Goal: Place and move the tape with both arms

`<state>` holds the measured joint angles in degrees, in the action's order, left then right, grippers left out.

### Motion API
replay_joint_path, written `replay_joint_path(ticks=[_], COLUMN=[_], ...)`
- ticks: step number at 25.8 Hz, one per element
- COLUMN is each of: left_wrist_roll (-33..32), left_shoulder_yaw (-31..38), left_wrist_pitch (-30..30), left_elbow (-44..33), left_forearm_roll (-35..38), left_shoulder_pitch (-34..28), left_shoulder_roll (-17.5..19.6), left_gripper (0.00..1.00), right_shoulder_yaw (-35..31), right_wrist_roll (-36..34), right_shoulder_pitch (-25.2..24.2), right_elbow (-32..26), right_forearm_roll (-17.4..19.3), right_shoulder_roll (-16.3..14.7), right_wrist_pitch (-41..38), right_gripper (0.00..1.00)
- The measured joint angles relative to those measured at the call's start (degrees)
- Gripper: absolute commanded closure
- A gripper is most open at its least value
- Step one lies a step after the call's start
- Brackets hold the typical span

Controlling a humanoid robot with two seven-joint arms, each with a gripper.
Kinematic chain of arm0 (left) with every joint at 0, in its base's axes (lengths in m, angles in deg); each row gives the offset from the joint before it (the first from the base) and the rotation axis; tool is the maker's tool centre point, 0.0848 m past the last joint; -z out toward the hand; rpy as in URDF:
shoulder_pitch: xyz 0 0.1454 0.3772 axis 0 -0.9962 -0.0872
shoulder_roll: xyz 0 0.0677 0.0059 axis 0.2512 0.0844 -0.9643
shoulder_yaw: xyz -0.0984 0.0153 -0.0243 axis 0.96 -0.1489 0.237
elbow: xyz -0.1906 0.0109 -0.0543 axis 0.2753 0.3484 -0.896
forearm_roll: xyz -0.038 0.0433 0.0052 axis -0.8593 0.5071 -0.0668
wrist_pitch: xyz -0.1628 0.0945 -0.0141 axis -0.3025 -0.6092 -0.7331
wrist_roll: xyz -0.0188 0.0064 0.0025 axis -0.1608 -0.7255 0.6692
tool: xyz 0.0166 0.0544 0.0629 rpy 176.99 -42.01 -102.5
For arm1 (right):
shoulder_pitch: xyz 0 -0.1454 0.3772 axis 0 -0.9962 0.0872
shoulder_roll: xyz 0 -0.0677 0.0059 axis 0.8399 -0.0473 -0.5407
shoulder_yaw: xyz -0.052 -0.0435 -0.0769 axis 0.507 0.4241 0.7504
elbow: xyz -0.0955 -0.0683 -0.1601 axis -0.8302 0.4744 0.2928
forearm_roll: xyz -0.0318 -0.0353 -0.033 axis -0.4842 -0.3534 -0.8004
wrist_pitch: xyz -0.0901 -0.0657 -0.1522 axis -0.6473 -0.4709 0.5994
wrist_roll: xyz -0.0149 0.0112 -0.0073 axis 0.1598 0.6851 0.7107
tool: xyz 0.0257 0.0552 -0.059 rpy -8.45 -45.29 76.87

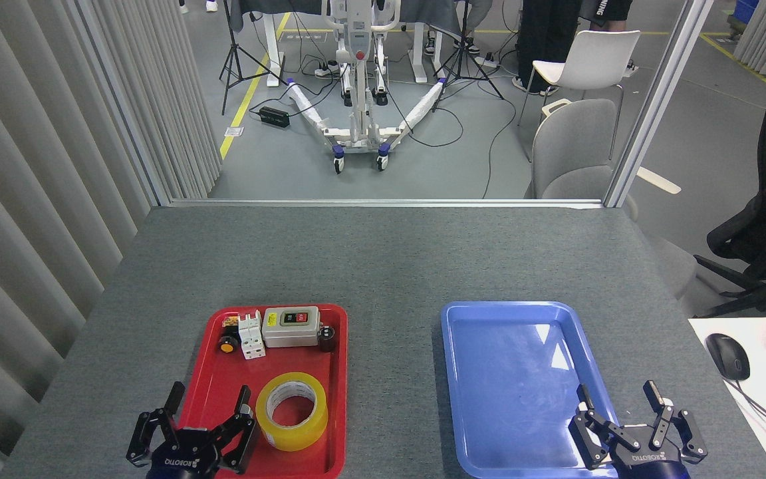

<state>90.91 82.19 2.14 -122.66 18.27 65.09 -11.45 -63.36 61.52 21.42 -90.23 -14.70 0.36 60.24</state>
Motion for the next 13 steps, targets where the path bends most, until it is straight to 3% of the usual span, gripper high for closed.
replay_joint_path(ticks=[13], left_wrist_roll=[-0.24], left_shoulder_yaw=[0.10], left_wrist_pitch=[-0.48], left_elbow=[0.00], left_forearm_roll=[-0.06], left_shoulder_pitch=[0.00], left_shoulder_roll=[-0.10], left_gripper=[0.00], right_shoulder_yaw=[0.02], right_wrist_roll=[-0.09], right_shoulder_pitch=[0.08], right_elbow=[-0.01], right_forearm_roll=[-0.12], right_shoulder_roll=[0.41], right_wrist_pitch=[0.00], right_gripper=[0.00])
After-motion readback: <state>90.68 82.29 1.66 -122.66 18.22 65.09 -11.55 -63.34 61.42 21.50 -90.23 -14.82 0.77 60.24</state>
